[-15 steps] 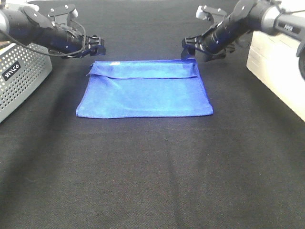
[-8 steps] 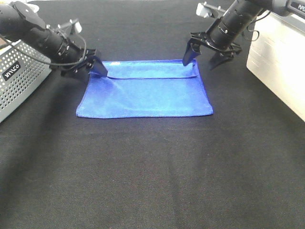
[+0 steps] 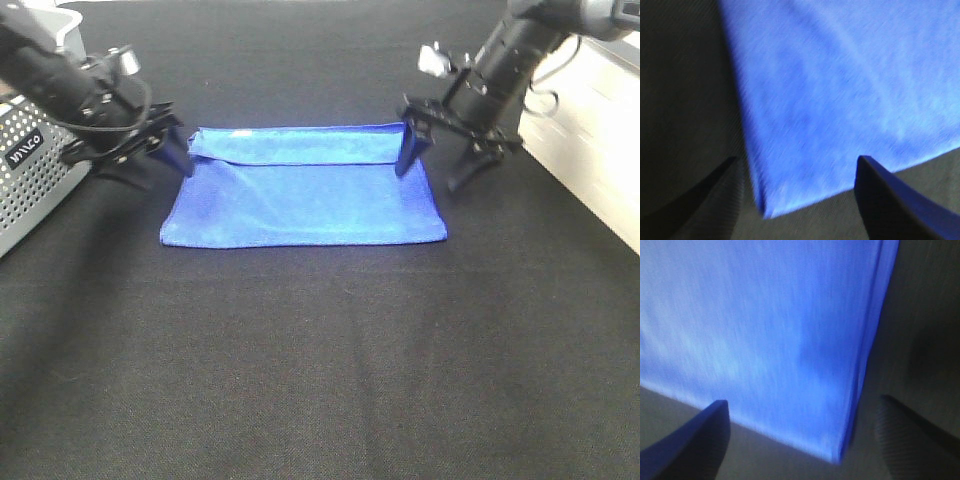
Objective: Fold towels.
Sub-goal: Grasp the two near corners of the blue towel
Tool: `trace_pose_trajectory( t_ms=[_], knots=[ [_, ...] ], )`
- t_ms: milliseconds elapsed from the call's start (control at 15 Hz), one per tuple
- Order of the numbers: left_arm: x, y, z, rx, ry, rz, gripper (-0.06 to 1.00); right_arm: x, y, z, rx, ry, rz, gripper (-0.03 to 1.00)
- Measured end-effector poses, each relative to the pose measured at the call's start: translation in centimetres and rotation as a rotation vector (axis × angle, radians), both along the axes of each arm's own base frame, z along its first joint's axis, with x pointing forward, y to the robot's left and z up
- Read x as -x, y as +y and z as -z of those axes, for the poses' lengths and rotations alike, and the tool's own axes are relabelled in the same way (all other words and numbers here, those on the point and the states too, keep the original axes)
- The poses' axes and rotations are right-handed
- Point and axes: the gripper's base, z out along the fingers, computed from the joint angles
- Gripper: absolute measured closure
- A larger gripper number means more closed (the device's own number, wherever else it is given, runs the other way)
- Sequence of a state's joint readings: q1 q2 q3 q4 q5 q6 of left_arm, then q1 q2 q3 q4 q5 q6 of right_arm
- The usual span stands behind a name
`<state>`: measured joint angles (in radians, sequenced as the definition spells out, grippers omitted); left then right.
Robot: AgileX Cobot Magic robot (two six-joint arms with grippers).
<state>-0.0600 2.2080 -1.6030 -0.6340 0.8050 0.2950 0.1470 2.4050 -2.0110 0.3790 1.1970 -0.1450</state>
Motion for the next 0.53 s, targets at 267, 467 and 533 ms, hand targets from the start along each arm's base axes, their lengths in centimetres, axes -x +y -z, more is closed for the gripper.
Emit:
trace_pose_trajectory(
  t_ms=[267, 467, 533],
  knots=[
    [1.4, 1.8, 1.9, 0.001, 0.077, -0.083, 0.32, 2.3, -1.8, 0.8, -0.029, -0.038, 0.1, 0.22],
    [1.1, 0.4, 3.0, 0.021, 0.067, -0.094, 0.24, 2.4, -1.7, 1.3, -0.037, -0.058, 0.073, 0.22],
    [1.1, -0.2, 3.6, 0.023, 0.069, -0.089, 0.23, 2.3, -1.7, 1.4, -0.038, -0.065, 0.078, 0.22]
  ],
)
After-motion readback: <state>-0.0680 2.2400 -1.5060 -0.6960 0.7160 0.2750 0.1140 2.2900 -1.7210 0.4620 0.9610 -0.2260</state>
